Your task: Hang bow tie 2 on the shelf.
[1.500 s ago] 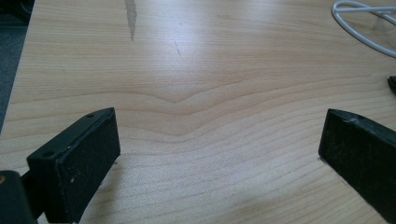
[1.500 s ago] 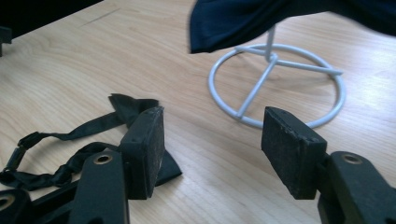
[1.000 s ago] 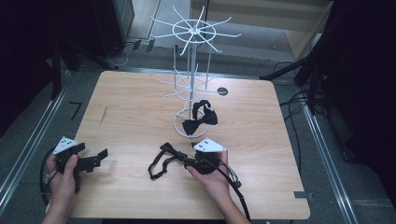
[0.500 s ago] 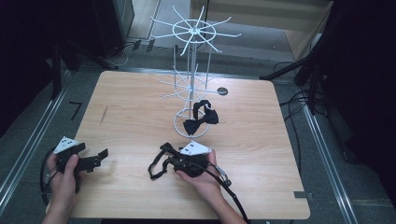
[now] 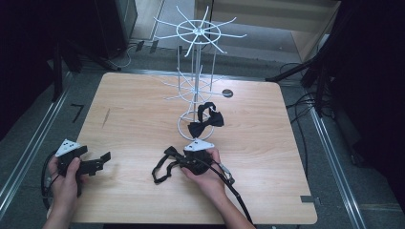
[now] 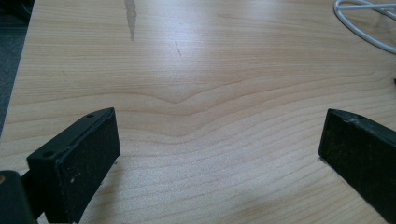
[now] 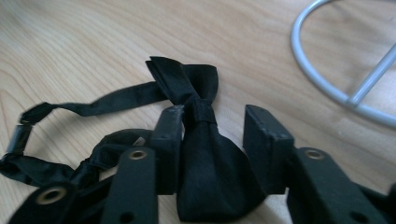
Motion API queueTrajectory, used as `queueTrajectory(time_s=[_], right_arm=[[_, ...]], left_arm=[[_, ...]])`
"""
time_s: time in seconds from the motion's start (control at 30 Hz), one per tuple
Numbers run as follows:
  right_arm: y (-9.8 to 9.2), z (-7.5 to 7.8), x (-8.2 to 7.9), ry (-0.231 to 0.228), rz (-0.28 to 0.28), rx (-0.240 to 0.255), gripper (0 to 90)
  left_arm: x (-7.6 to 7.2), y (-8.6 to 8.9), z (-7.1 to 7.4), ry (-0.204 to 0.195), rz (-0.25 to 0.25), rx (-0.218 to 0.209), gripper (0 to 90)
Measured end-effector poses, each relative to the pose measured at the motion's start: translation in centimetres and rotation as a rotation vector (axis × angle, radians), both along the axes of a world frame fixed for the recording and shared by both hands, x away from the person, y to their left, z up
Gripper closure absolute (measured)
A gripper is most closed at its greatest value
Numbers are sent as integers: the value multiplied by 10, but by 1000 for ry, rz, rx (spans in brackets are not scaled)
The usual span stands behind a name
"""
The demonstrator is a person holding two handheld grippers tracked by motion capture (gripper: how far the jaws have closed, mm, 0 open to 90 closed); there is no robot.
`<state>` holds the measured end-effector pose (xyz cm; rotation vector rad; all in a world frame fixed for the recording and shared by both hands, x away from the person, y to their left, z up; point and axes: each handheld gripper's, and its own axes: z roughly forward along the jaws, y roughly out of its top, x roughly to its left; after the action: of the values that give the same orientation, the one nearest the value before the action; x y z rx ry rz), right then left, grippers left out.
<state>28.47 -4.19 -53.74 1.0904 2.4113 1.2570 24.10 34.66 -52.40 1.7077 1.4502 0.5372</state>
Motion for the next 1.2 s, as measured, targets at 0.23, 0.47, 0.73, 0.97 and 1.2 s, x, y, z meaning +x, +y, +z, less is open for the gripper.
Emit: queueTrajectory(time_s=[0.23,0.47,0.73,0.97,1.2], right_arm=[[-3,1,-3,4,50,-48,771],[-17,13,-11,-50,39,15,778],[-24,38,-19,-141,29,95,779],[-25,52,-24,-180,33,130,779],[-28,65,-28,-209,18,163,778]], left_arm=[[0,0,0,-1,2,0,0],[-1,-1,0,0,1,3,0],[-1,-1,0,-2,0,2,0],[-1,-1,0,-4,1,4,0],[-2,-1,0,-6,5,6,0]])
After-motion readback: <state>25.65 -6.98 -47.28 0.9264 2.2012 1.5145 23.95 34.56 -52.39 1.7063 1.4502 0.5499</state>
